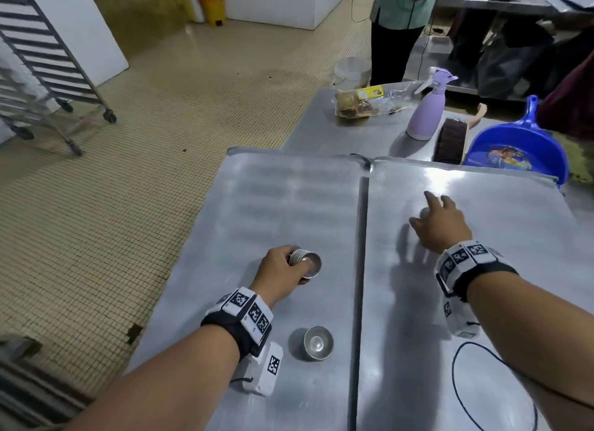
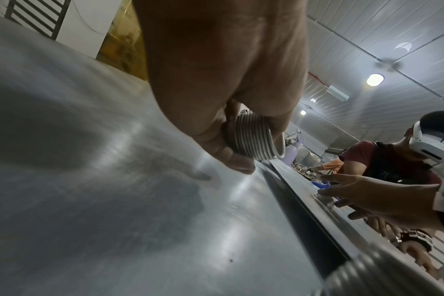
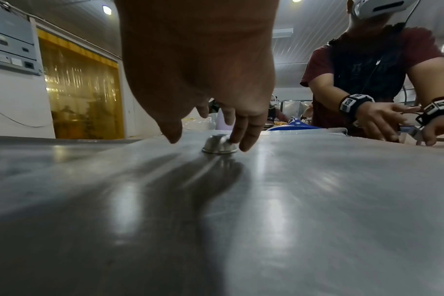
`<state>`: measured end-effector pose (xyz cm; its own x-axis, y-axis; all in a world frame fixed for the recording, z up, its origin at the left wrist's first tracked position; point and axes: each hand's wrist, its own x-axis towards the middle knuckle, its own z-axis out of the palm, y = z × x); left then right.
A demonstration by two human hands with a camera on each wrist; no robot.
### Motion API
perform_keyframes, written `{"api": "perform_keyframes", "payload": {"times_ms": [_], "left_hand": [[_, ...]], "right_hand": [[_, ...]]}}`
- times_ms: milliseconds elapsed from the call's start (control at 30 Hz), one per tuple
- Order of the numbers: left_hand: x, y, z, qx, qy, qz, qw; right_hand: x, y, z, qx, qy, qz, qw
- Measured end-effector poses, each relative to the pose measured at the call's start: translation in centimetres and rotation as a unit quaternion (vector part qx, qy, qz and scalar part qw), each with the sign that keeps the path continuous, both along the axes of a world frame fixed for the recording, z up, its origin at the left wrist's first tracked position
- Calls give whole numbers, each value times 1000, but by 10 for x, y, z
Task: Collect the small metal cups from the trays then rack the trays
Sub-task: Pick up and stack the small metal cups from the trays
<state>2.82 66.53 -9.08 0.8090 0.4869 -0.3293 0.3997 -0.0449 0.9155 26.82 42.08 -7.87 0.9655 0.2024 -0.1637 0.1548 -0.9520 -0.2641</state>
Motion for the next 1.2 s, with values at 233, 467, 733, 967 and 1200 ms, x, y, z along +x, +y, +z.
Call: {"api": "perform_keyframes", "payload": {"times_ms": [233, 467, 733, 967, 1200], "left_hand": [[-12, 10, -3, 20, 2, -3, 1000], [-25, 8, 0, -4, 11, 9, 1000], [-46, -1, 1, -35, 11, 21, 999], [-61, -3, 9, -63, 17, 36, 997], [-80, 9, 3, -87, 26, 83, 992]], "right_hand": [[-3, 5, -14, 6, -9, -3, 1000], [-49, 18, -8, 76, -7, 35, 996], [-121, 12, -6, 125, -19, 57, 990], [-158, -3, 0, 86, -14, 87, 992], [-192, 19, 27, 194, -4, 102, 976]]}}
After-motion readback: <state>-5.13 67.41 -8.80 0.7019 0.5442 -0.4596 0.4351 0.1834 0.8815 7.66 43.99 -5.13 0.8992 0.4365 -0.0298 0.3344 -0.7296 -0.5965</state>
